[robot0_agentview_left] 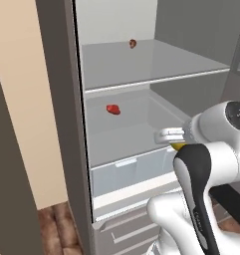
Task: Transport the steak and lemon to the fridge. Place the steak on the rack containing meat and place the lemon on the rack containing the vegetable, ensuring meats and vegetables are on different racks.
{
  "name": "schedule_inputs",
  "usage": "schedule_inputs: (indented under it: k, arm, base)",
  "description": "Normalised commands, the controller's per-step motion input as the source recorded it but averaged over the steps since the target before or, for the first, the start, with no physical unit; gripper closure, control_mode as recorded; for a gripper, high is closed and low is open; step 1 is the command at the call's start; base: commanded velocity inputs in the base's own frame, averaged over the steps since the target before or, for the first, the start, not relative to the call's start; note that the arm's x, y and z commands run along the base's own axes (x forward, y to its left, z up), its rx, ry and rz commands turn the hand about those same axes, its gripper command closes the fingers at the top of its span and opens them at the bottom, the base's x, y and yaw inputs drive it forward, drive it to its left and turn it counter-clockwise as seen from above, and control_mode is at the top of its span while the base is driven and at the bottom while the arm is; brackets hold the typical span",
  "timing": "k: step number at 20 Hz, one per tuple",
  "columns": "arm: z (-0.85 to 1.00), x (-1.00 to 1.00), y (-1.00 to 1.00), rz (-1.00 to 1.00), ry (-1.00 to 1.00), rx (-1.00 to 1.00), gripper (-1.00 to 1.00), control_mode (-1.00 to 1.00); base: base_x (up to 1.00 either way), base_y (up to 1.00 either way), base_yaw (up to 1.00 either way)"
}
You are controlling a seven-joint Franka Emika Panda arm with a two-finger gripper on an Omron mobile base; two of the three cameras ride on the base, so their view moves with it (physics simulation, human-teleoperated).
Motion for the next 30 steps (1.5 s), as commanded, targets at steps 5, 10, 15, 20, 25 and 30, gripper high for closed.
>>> schedule_inputs:
  k: [5, 10, 15, 20, 25, 30]
  arm:
    - [0.0, 0.0, 0.0, 0.0, 0.0, 0.0, 1.0, 1.0]
    - [0.16, -0.14, -0.04, 0.01, -0.07, 0.0, 1.0, -1.0]
    - [0.84, -0.2, 0.0, 0.0, -0.27, 0.0, 1.0, -1.0]
    - [1.0, -0.01, -0.01, 0.0, -0.1, 0.0, 1.0, -1.0]
    - [0.85, 0.13, -0.03, 0.0, -0.09, 0.0, 1.0, -1.0]
    - [0.24, 0.53, -0.23, 0.01, -0.21, 0.0, 1.0, -1.0]
  base:
    - [0.14, -0.09, 0.12]
    - [0.14, 0.0, 0.01]
    - [0.0, 0.0, 0.0]
    - [0.0, 0.0, 0.0]
    - [0.0, 0.0, 0.0]
    - [0.0, 0.0, 0.0]
